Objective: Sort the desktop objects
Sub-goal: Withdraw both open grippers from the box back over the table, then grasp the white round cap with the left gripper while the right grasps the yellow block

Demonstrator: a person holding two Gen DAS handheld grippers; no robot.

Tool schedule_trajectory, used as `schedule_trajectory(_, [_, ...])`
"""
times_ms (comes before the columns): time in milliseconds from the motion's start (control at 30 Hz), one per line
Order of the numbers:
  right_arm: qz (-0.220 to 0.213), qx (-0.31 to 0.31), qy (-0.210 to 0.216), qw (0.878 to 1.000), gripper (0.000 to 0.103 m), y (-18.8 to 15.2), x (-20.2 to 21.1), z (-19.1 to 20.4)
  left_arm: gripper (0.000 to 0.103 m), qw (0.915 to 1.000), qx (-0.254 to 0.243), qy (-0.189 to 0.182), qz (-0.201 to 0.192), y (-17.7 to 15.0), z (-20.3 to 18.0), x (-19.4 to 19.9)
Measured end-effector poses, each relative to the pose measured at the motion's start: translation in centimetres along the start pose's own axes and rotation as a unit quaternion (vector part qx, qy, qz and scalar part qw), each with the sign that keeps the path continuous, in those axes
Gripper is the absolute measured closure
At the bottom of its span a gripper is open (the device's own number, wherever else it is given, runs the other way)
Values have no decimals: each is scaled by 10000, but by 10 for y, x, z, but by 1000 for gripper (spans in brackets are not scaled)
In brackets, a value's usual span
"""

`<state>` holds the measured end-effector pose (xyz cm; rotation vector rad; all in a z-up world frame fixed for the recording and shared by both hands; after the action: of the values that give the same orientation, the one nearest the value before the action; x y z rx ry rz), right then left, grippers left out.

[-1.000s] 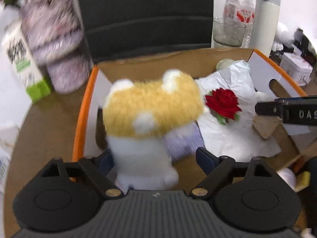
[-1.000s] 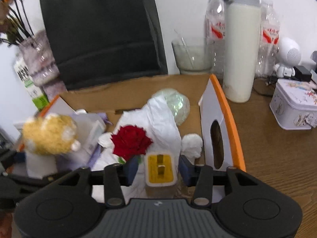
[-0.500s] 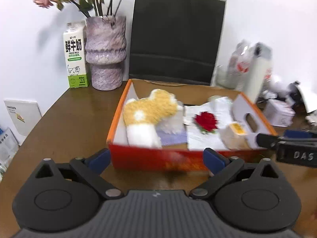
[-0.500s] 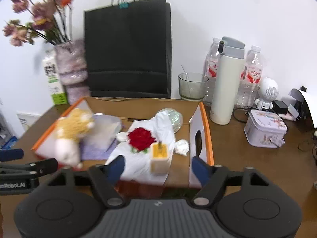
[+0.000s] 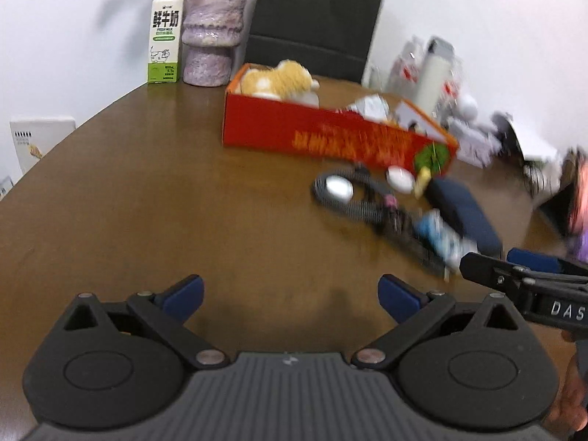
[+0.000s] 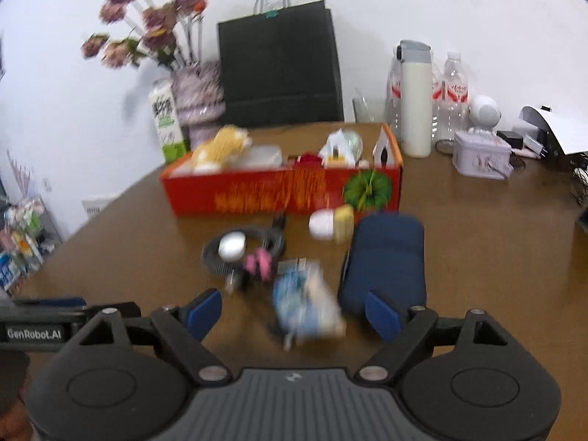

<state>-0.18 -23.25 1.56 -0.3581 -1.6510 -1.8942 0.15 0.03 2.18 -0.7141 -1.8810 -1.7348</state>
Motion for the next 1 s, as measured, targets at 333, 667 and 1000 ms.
schedule_trajectory(333, [-67,290,47,9995,11,-51,26,7,0,9982,-575,186,-66,-34,-15,3])
schedule_trajectory(667, [-115,-14,-103,9999,16,-42,18,-6,2,9975,-667,-52,-213,-15,-23,-7])
schedule_trajectory(1000, [-430,210,-67,9988,33,8,-4,-15,24,9983,-161,-550,-77,63,-36,-60])
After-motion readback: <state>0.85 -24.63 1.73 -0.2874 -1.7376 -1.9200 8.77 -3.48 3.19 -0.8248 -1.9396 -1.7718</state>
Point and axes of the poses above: each gripper's, at about its wrist camera, not at the fingertips, and x roughly against the way its jaws point, z to its left, y to its top, the point moved 3 cm from there along -x, roughly the way its jaws point, and after that the axes turned 6 degrees about y, right-handed, at the moved point
